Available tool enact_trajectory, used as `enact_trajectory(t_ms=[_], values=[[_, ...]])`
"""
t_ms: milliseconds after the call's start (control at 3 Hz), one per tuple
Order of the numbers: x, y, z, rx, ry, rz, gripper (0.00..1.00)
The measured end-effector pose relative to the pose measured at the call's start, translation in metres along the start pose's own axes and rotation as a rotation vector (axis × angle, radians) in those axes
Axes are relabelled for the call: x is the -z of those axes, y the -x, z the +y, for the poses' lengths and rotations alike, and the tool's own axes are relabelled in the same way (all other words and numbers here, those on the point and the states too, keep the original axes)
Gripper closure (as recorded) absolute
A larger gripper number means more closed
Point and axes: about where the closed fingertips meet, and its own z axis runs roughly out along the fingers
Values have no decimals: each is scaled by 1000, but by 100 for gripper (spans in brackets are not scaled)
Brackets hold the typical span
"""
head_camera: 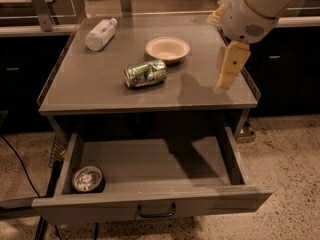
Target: Place green can into top drawer
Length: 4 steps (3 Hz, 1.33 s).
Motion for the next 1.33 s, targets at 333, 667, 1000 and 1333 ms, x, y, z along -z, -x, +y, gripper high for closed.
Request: enact_trajectory(t_ms=[333,667,1000,1333], values=[[-10,13,-22,44,-20,-77,0],[-25,30,-38,94,-11,-119,0],[-40,48,-49,136,6,-145,0],[-54,62,-54,168,25,-157,0]])
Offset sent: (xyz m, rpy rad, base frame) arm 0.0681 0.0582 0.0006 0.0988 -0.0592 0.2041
